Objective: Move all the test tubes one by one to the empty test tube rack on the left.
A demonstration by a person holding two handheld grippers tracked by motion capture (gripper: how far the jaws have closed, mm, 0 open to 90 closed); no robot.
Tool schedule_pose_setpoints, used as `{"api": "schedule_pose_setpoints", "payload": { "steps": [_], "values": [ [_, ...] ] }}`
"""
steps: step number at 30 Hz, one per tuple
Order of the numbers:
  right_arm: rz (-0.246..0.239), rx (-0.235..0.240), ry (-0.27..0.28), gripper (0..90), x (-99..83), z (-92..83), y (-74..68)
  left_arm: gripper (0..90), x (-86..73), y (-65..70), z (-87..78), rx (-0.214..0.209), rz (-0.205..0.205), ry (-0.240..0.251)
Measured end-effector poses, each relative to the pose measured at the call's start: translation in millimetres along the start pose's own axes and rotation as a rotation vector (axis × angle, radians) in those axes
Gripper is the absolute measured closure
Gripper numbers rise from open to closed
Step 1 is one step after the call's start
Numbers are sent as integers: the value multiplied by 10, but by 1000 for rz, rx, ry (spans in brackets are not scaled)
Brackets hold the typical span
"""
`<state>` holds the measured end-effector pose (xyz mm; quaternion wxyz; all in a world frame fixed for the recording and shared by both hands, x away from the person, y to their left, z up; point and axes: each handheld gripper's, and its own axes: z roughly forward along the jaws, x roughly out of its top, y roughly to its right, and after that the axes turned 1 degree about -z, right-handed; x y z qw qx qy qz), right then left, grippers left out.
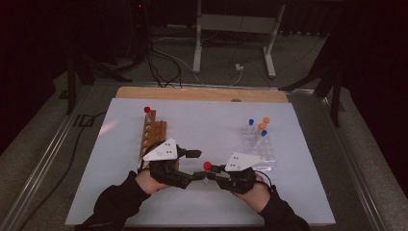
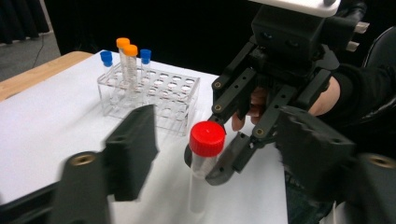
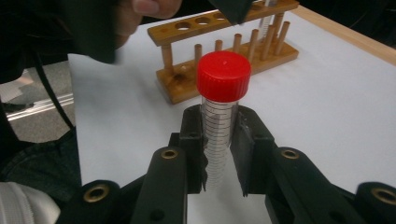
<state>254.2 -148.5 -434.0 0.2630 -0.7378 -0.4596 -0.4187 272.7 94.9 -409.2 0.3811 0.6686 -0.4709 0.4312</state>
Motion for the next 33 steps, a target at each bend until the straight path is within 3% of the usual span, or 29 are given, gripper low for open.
{"api": "schedule_pose_setpoints", "payload": {
  "steps": [6, 17, 25, 28, 33],
  "values": [
    [-3, 9, -3, 750, 8, 10, -20, 490, -26, 7, 67, 12, 50, -21],
    [-5, 10, -2, 750, 10, 6, -25, 701, -57, 9, 169, 9, 62, -60],
    [-1, -4, 19, 735, 9, -18, -21, 712, -11, -6, 147, 13, 70, -48],
    [4, -18, 33, 658, 8, -43, -20, 713, 36, -42, 86, 24, 63, -32],
    [41, -43, 59, 452, 0, -77, 9, 714, 121, -140, -72, 79, 61, -23]
  ]
}}
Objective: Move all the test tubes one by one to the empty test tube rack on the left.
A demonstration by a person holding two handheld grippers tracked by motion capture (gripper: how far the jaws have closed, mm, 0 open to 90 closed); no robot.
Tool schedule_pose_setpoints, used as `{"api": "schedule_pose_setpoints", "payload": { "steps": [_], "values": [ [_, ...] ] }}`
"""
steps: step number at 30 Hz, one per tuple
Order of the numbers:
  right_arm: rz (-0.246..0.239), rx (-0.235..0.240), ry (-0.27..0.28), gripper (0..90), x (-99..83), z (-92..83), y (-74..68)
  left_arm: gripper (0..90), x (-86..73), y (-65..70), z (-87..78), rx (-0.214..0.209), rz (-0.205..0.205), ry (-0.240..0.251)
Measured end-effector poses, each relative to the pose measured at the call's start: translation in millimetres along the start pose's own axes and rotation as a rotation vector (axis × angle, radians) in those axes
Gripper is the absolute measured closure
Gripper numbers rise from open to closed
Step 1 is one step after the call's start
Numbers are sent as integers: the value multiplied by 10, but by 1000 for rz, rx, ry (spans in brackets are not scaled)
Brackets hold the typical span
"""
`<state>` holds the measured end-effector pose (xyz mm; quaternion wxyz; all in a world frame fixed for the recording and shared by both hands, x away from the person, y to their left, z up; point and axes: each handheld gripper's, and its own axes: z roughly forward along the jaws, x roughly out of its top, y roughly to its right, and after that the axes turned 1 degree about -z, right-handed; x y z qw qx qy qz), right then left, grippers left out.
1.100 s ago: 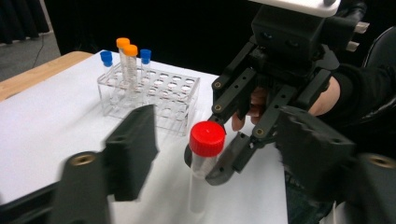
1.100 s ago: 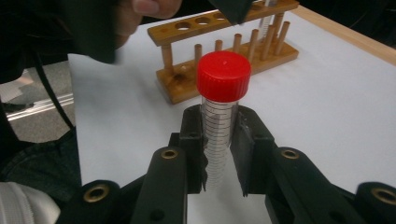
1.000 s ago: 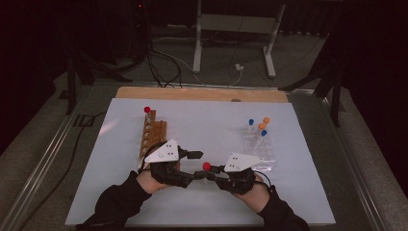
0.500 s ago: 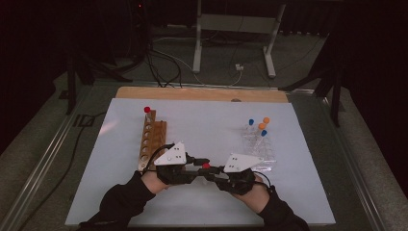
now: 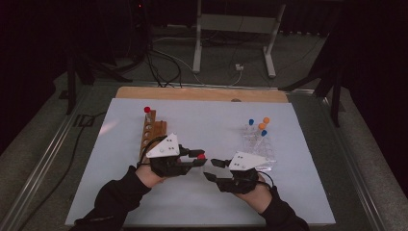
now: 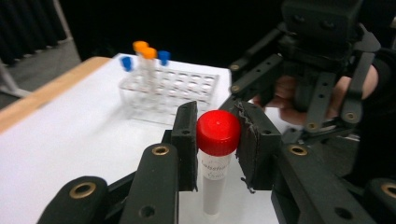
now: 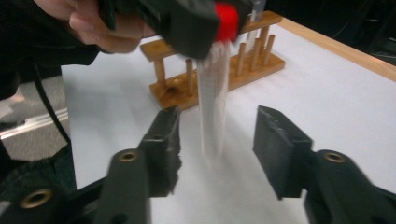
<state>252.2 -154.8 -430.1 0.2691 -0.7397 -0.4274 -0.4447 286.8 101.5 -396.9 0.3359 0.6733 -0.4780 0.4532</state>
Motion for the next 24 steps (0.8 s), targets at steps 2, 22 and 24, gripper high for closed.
{"api": "schedule_pose_setpoints", "payload": {
  "steps": [2, 22, 24],
  "values": [
    [4, -9, 5, 391, -1, -9, 11, 713, 24, -61, -75, 33, -4, 7],
    [32, -26, 46, 8, 19, -112, 30, 714, 167, -667, -623, 260, -75, 18],
    [32, -15, 40, 3, 17, -115, 35, 714, 171, -705, -658, 279, -78, 17]
  ]
}}
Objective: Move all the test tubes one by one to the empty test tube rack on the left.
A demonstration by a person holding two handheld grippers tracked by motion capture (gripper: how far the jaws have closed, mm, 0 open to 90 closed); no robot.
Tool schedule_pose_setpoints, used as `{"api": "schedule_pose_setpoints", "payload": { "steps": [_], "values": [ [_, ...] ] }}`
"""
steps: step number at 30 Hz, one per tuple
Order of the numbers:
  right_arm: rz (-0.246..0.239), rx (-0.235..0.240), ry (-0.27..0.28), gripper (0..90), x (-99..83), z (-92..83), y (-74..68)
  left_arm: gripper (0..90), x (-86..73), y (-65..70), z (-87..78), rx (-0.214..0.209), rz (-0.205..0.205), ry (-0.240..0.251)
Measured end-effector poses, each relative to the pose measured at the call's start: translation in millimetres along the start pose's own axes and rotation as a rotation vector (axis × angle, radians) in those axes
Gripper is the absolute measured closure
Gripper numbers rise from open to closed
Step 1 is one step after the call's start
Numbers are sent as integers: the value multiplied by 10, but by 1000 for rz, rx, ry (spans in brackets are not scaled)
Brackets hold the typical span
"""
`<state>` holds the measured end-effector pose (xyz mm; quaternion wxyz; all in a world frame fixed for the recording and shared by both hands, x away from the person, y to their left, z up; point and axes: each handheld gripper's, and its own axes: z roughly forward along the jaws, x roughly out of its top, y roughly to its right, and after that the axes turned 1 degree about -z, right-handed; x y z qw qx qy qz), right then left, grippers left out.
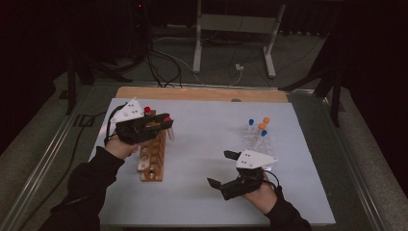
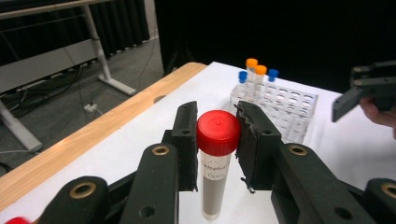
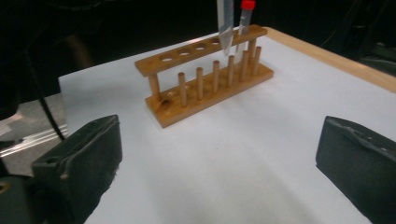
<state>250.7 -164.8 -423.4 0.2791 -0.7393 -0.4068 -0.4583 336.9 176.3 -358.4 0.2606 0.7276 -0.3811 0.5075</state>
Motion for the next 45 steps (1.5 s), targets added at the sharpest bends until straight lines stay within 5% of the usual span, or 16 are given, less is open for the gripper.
{"api": "schedule_pose_setpoints", "payload": {
  "steps": [21, 45],
  "values": [
    [-5, -7, 2, 0, 2, -22, -12, 714, -79, -557, -198, 179, -62, -23],
    [-13, 2, -7, 0, -5, -35, -27, 714, -449, -810, -10, 224, -143, -71]
  ]
}}
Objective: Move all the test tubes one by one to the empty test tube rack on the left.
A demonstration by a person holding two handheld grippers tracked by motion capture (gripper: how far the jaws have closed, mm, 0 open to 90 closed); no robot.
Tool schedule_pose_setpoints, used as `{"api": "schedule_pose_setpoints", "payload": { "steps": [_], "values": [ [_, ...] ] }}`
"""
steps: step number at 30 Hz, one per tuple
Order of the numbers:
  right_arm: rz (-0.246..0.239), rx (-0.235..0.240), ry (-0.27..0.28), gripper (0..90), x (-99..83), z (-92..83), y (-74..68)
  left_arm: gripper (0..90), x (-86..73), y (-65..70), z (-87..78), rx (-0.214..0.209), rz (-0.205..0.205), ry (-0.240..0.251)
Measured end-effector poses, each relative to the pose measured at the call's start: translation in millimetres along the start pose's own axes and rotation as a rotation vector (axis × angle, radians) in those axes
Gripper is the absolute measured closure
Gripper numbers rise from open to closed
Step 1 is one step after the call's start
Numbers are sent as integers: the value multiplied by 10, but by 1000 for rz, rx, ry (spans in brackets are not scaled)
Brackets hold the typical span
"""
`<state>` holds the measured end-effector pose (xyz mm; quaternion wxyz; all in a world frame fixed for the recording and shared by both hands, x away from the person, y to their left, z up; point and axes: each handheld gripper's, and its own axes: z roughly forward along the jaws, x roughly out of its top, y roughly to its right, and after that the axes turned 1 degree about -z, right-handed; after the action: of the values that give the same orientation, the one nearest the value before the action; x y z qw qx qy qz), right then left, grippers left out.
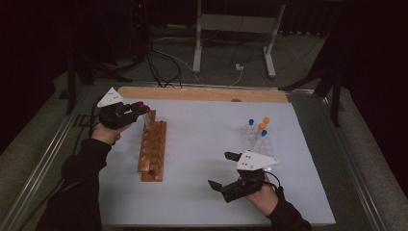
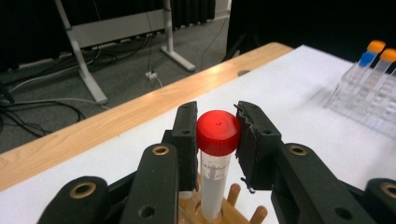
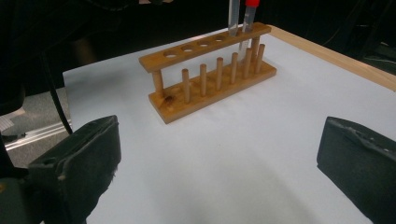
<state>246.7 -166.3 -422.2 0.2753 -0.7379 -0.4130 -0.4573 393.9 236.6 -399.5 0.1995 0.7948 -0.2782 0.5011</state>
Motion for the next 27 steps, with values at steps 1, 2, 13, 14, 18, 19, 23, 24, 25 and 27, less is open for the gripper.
{"api": "schedule_pose_setpoints", "payload": {
  "steps": [1, 2, 13, 14, 18, 19, 23, 24, 25, 27],
  "values": [
    [1, 2, 1, 0, -1, -1, 0, 714, -20, 1, 14, -1, -3, -1],
    [2, 4, 1, 0, -1, -2, -1, 714, -40, 1, 27, 0, -2, -8],
    [5, 10, 0, 0, -6, -11, 3, 714, -252, -25, 117, -4, -36, -31],
    [5, 9, 0, 0, -5, -12, 4, 713, -265, -27, 119, -4, -40, -31],
    [6, 12, -2, 0, -6, -11, 3, 714, -301, -32, 131, -5, -44, -39],
    [6, 14, -3, 0, -6, -10, 3, 713, -305, -34, 134, -8, -43, -42],
    [2, 13, -5, 0, -7, -9, -1, 713, -319, -31, 152, -8, -43, -47],
    [3, 12, -4, 0, -8, -10, 1, 713, -322, -29, 159, -10, -43, -49],
    [6, 14, -3, 0, -8, -12, 5, 713, -324, -28, 164, -9, -42, -55],
    [6, 13, -4, 0, -9, -13, 7, 713, -335, -26, 179, -9, -42, -61]
  ]
}}
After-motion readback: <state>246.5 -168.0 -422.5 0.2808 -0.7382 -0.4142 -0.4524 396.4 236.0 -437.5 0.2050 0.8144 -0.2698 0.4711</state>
